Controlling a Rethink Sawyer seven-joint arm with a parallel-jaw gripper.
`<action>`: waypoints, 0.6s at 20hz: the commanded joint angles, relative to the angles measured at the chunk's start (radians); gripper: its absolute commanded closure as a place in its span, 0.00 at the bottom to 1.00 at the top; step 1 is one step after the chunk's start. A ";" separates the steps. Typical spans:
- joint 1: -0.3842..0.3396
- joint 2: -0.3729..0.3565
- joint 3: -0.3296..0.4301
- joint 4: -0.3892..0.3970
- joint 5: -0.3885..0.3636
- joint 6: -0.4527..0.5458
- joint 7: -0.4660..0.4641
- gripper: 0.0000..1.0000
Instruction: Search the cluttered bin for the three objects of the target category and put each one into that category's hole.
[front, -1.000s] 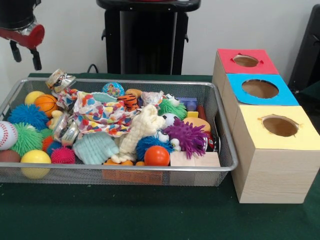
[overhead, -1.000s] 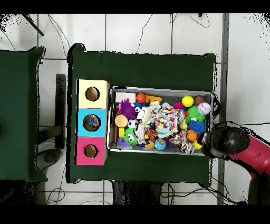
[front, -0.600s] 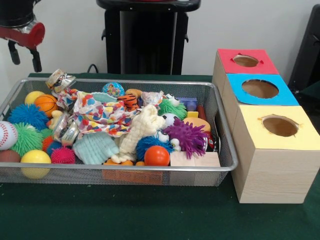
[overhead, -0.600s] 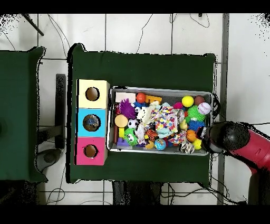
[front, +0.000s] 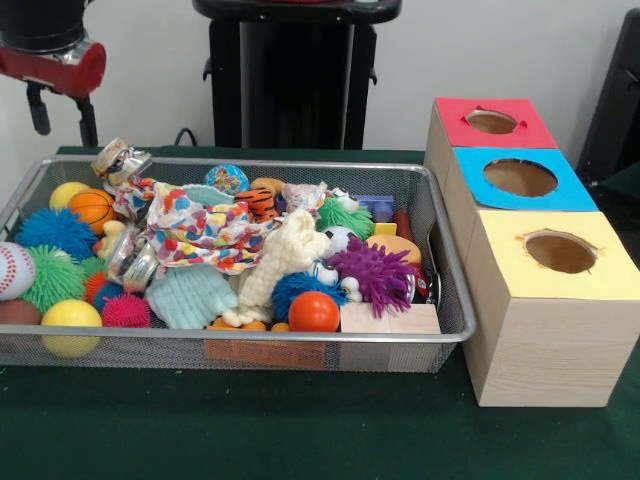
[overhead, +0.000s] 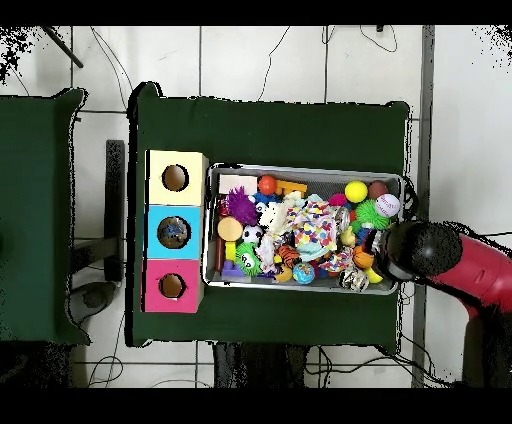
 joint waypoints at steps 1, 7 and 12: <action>0.049 0.014 0.103 0.081 -0.036 -0.056 -0.038 0.00; 0.099 0.030 0.094 0.131 -0.004 -0.139 0.076 0.00; 0.136 0.038 0.076 0.162 0.024 -0.185 0.132 0.00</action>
